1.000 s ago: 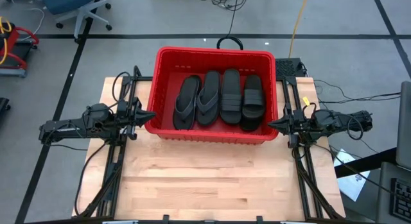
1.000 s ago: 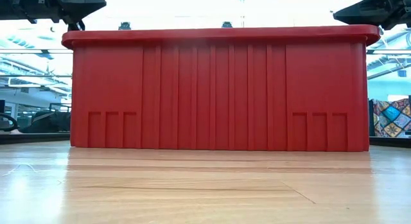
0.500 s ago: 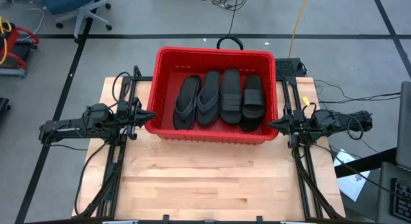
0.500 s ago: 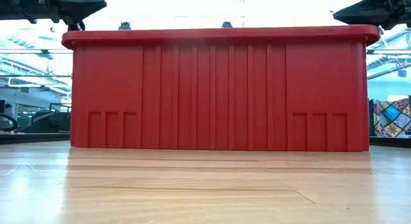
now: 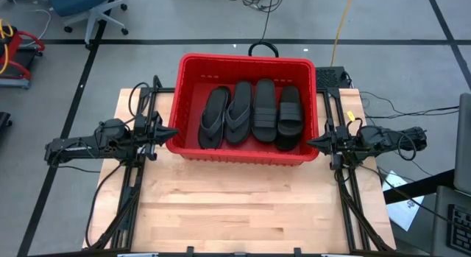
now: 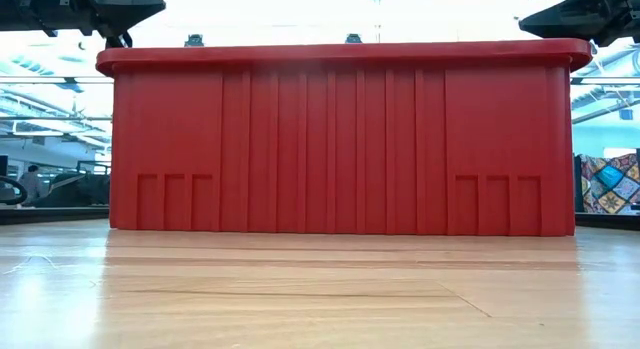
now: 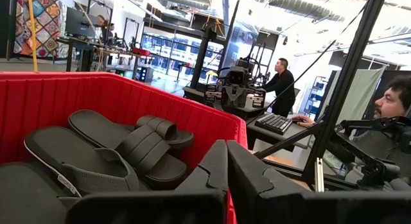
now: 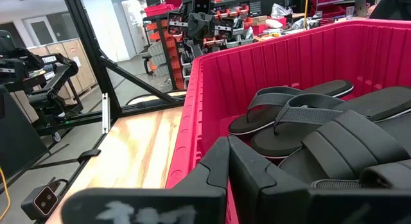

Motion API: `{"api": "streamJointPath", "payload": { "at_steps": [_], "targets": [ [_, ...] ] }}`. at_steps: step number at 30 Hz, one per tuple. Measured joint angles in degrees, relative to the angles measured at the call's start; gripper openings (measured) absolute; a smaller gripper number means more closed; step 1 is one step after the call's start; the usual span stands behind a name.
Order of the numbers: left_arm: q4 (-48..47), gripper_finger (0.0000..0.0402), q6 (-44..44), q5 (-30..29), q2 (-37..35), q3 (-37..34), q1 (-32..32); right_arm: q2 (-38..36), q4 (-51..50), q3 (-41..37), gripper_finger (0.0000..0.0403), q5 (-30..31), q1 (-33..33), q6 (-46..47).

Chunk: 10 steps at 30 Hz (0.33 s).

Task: Pick and place slides into bin
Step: Return to Home Position

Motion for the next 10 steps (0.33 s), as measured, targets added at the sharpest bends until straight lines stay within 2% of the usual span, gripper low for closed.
{"api": "streamJointPath", "payload": {
  "at_steps": [10],
  "targets": [
    [0.0,0.0028,0.0,0.0,0.0,0.0,0.0,0.0,0.0,0.0,0.0000,0.0,0.0,0.0]
  ]
}}
